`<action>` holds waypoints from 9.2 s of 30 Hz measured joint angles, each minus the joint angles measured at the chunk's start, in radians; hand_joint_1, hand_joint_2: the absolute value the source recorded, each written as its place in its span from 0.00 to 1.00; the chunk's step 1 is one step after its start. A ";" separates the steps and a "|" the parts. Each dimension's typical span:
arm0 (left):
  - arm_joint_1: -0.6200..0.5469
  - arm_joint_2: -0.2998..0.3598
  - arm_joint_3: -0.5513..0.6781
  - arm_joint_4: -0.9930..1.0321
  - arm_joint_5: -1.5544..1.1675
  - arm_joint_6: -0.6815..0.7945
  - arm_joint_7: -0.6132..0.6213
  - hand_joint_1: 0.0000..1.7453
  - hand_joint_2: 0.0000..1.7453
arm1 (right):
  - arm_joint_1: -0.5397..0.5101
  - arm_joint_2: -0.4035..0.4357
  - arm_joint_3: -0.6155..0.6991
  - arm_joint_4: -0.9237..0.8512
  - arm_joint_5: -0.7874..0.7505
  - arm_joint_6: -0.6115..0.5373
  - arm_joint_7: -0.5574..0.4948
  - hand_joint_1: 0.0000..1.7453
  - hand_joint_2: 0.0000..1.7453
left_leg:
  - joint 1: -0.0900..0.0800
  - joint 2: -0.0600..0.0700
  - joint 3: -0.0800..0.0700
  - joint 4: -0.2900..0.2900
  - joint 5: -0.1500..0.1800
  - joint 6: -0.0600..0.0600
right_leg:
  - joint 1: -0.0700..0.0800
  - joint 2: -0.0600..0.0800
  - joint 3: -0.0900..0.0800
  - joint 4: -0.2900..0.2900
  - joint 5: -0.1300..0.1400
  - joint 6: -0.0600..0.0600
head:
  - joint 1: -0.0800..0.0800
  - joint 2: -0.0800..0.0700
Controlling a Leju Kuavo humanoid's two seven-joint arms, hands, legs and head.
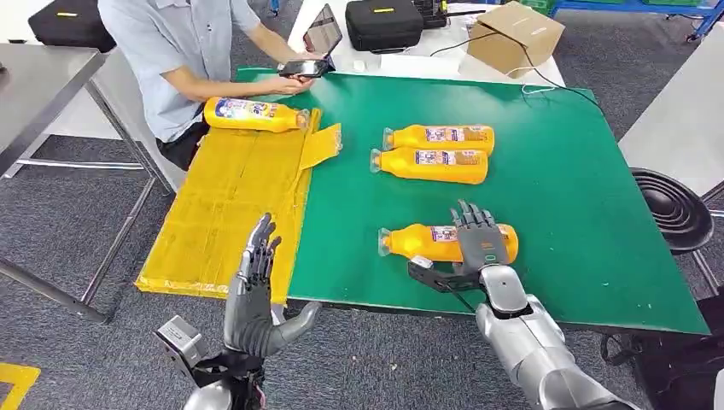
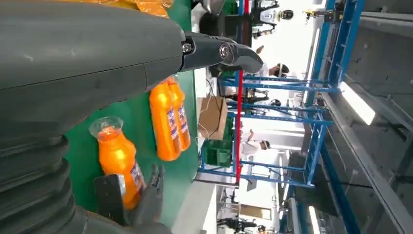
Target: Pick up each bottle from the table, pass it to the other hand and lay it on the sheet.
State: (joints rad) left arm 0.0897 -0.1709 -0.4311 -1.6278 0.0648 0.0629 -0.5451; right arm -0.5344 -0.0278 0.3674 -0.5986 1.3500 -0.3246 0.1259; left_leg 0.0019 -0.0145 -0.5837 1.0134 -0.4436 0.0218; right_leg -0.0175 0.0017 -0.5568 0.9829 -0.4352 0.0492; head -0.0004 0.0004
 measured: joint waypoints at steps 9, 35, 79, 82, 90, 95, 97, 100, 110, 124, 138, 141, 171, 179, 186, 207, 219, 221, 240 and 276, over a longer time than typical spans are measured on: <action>0.010 0.000 0.012 0.000 -0.010 -0.010 0.004 0.00 1.00 | 0.018 -0.002 0.000 -0.035 -0.027 0.043 -0.004 0.00 1.00 | 0.000 0.000 0.000 0.000 0.000 0.000 | 0.000 0.000 0.000 0.000 0.000 0.000 | 0.000 0.000; 0.036 0.000 0.018 -0.009 -0.032 -0.008 0.013 0.00 1.00 | 0.144 -0.106 -0.053 -0.090 0.027 0.046 0.058 1.00 1.00 | 0.000 -0.002 0.013 0.000 -0.003 0.001 | 0.000 -0.001 0.006 -0.007 -0.001 0.000 | 0.000 0.000; 0.053 -0.006 0.055 0.068 0.343 0.033 0.195 0.00 1.00 | 0.373 0.019 -0.238 -0.591 -0.944 0.103 -0.512 1.00 1.00 | 0.002 0.007 0.001 -0.001 -0.001 0.002 | 0.003 0.005 0.004 -0.007 0.003 -0.002 | 0.000 0.000; 0.043 0.006 0.046 0.086 0.342 0.033 0.188 0.00 1.00 | 0.362 0.020 -0.238 -0.599 -0.960 0.098 -0.525 1.00 1.00 | 0.002 0.006 -0.001 -0.001 -0.001 0.002 | 0.002 0.005 0.003 -0.007 0.003 -0.002 | 0.000 0.000; 0.028 0.028 0.009 0.104 0.311 -0.026 0.185 0.00 1.00 | 0.349 0.030 -0.221 -0.619 -0.978 0.110 -0.554 1.00 1.00 | 0.002 0.005 -0.006 -0.001 -0.001 0.002 | 0.002 0.005 -0.002 -0.007 0.003 -0.002 | 0.000 0.000; 0.010 0.045 -0.040 0.139 0.269 -0.073 0.187 0.00 1.00 | 0.339 0.052 -0.161 -0.642 -0.977 0.143 -0.566 1.00 1.00 | 0.002 0.006 -0.006 -0.001 -0.001 0.001 | 0.003 0.005 -0.003 -0.007 0.003 -0.002 | 0.000 0.000; -0.001 0.050 -0.050 0.153 0.260 -0.069 0.184 0.00 1.00 | 0.336 0.063 -0.120 -0.653 -0.974 0.151 -0.567 1.00 1.00 | 0.003 0.005 -0.006 -0.001 -0.001 0.001 | 0.003 0.005 -0.003 -0.007 0.003 -0.002 | 0.000 0.000; -0.013 0.050 -0.057 0.167 0.230 -0.034 0.167 0.00 1.00 | 0.339 0.072 -0.069 -0.672 -0.975 0.164 -0.575 1.00 1.00 | 0.003 0.006 -0.006 -0.001 -0.001 0.001 | 0.003 0.005 -0.003 -0.006 0.003 -0.002 | 0.000 0.000; -0.028 0.039 -0.060 0.169 0.197 0.042 0.131 0.00 1.00 | 0.365 0.083 0.043 -0.709 -0.994 0.192 -0.577 1.00 1.00 | 0.002 0.005 -0.007 -0.001 -0.001 0.001 | 0.003 0.005 -0.003 -0.007 0.003 -0.002 | 0.000 0.000; -0.041 0.022 -0.052 0.153 0.163 0.116 0.036 0.00 1.00 | 0.380 0.083 0.101 -0.715 -1.048 0.245 -0.583 1.00 1.00 | 0.003 0.005 -0.007 -0.001 -0.001 0.001 | 0.003 0.005 -0.004 -0.006 0.003 -0.002 | 0.000 0.000; -0.054 0.002 -0.049 0.171 0.160 0.196 0.049 0.00 1.00 | 0.293 0.082 0.148 -0.645 -1.024 0.288 -0.511 1.00 1.00 | 0.002 0.005 -0.008 -0.001 -0.001 0.002 | 0.003 0.005 -0.004 -0.006 0.003 -0.002 | 0.000 0.000; -0.065 0.000 -0.053 0.181 0.201 0.145 0.082 0.00 1.00 | 0.277 0.084 0.169 -0.614 -1.012 0.279 -0.490 1.00 1.00 | 0.002 0.005 -0.008 -0.001 -0.001 0.002 | 0.003 0.005 -0.004 -0.006 0.003 -0.002 | 0.000 0.000; -0.100 -0.003 -0.053 0.179 0.319 0.194 0.038 0.00 1.00 | 0.161 0.158 0.327 -0.532 -1.035 0.307 -0.523 1.00 1.00 | 0.003 0.005 -0.009 -0.001 -0.001 0.002 | 0.003 0.005 -0.005 -0.006 0.003 -0.002 | 0.000 0.000; -0.083 -0.008 -0.042 0.135 0.390 0.251 0.027 0.36 1.00 | 0.149 0.177 0.376 -0.522 -1.046 0.318 -0.522 1.00 1.00 | 0.003 0.006 -0.009 -0.001 -0.001 0.002 | 0.003 0.005 -0.006 -0.006 0.003 -0.002 | 0.000 0.000; -0.075 -0.008 -0.034 0.124 0.468 0.189 0.071 1.00 1.00 | 0.132 0.183 0.400 -0.507 -1.053 0.322 -0.517 1.00 1.00 | 0.003 0.005 -0.009 -0.001 -0.001 0.002 | 0.003 0.005 -0.005 -0.006 0.003 -0.002 | 0.000 0.000; -0.068 -0.016 -0.011 0.117 0.384 0.172 0.057 0.00 1.00 | 0.090 0.174 0.427 -0.468 -1.058 0.369 -0.500 1.00 1.00 | 0.003 0.006 -0.009 -0.001 -0.001 0.002 | 0.003 0.005 -0.006 -0.006 0.003 -0.002 | 0.000 0.000; -0.088 -0.018 -0.020 0.117 0.291 0.227 0.043 0.00 0.00 | 0.093 0.163 0.445 -0.437 -1.046 0.381 -0.483 1.00 1.00 | 0.003 0.006 -0.009 -0.001 -0.001 0.002 | 0.003 0.005 -0.006 -0.006 0.003 -0.002 | 0.000 0.000; -0.088 -0.019 -0.021 0.116 0.290 0.220 0.054 0.00 1.00 | 0.093 0.161 0.448 -0.432 -1.045 0.381 -0.483 1.00 1.00 | 0.003 0.006 -0.009 -0.001 -0.001 0.002 | 0.003 0.005 -0.006 -0.006 0.003 -0.002 | 0.000 0.000; -0.132 -0.019 -0.050 0.179 0.234 0.194 0.121 1.00 1.00 | 0.098 0.138 0.447 -0.421 -1.013 0.373 -0.481 1.00 1.00 | 0.003 0.005 -0.009 -0.001 -0.001 0.002 | 0.003 0.005 -0.006 -0.006 0.003 -0.002 | 0.001 0.000; -0.320 0.038 0.084 0.311 0.044 0.344 0.191 1.00 1.00 | 0.173 0.158 0.440 -0.559 -0.813 0.042 -0.534 0.00 0.00 | 0.003 0.007 -0.009 -0.001 -0.001 0.001 | 0.003 0.006 -0.007 -0.004 0.003 -0.003 | -0.002 0.000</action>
State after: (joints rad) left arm -0.2302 -0.1332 -0.3473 -1.3172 0.1089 0.4066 -0.3537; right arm -0.3619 0.1297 0.8076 -1.1577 0.5368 -0.2822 -0.4085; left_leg 0.0045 -0.0076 -0.5930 1.0126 -0.4445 0.0233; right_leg -0.0143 0.0074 -0.5642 0.9785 -0.4322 0.0466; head -0.0019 0.0004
